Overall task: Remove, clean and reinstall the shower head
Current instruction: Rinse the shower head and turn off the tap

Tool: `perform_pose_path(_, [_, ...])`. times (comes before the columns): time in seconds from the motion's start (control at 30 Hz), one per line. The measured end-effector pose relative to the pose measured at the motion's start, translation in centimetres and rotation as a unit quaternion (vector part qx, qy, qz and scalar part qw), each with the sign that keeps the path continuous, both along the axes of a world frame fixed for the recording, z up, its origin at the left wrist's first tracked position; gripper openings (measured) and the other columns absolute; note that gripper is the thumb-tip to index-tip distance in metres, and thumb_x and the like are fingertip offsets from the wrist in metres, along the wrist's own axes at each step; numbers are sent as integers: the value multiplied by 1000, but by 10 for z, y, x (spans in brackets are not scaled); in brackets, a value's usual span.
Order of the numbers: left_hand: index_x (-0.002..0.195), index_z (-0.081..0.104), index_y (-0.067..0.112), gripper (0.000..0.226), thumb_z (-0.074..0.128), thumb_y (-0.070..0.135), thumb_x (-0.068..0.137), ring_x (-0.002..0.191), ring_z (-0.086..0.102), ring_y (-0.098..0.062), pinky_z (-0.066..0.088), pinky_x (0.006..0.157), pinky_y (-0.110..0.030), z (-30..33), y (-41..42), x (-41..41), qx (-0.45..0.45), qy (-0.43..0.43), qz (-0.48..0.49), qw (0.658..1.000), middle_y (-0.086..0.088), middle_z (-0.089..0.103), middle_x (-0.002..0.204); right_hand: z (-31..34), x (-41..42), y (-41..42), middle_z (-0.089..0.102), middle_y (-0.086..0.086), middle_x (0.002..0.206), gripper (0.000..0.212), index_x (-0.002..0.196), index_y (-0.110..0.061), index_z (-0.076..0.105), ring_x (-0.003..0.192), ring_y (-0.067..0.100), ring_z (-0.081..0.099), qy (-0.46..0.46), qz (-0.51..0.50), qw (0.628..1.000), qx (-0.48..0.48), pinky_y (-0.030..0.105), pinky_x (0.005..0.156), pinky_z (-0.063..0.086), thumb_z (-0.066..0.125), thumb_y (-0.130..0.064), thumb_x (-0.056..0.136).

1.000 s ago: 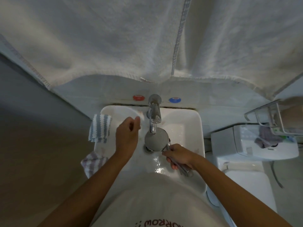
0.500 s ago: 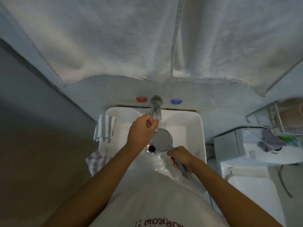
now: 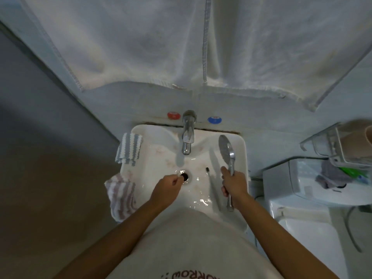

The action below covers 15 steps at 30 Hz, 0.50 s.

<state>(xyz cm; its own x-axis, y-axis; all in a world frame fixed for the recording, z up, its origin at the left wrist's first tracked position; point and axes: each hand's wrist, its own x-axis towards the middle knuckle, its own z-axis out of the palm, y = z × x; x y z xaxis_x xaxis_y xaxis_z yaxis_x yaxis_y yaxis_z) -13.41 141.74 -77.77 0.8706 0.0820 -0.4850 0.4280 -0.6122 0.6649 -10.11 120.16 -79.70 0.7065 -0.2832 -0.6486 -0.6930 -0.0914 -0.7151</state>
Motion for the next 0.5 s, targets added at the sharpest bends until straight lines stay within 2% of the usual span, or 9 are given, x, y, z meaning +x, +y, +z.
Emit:
perform_pose_path(0.1, [55, 44, 16, 42, 47, 29, 95, 52, 46, -16, 33, 55, -29, -1, -4, -13, -1, 24, 31, 999, 3, 50, 52, -6, -1, -11, 45, 8, 49, 34, 66, -7, 51, 38, 18, 39, 86, 33, 996, 14, 24, 41, 32, 61, -27, 92])
perform_pose_path(0.2, [55, 44, 14, 41, 47, 27, 95, 49, 40, -13, 31, 54, -28, 1, -12, -20, -11, 31, 62, 998, 4, 44, 50, -13, -7, -17, 45, 9, 44, 27, 68, -3, 53, 37, 19, 40, 89, 41, 995, -13, 26, 42, 34, 59, -18, 90])
perform_pose_path(0.3, [59, 46, 11, 38, 48, 25, 95, 47, 36, -11, 28, 50, -26, 5, -21, -27, -30, 32, 96, 994, 4, 41, 50, -16, -12, -23, 45, 9, 49, 16, 83, 0, 57, 39, 19, 39, 118, 48, 992, -2, 25, 41, 32, 58, -13, 91])
perform_pose_path(0.37, [58, 46, 12, 39, 48, 23, 95, 46, 36, -10, 28, 49, -26, 5, -27, -34, -35, 39, 109, 993, 5, 41, 50, -16, -15, -27, 44, 8, 50, 16, 81, -1, 57, 38, 18, 38, 95, 48, 994, 1, 25, 41, 32, 57, -14, 92])
perform_pose_path(0.5, [55, 45, 16, 41, 48, 23, 95, 49, 37, -11, 29, 51, -26, 5, -40, -44, -45, 57, 147, 986, 3, 42, 52, -8, -7, -34, 48, 6, 52, 27, 75, -12, 53, 38, 16, 43, 33, 77, 996, 4, 25, 39, 37, 58, -27, 96])
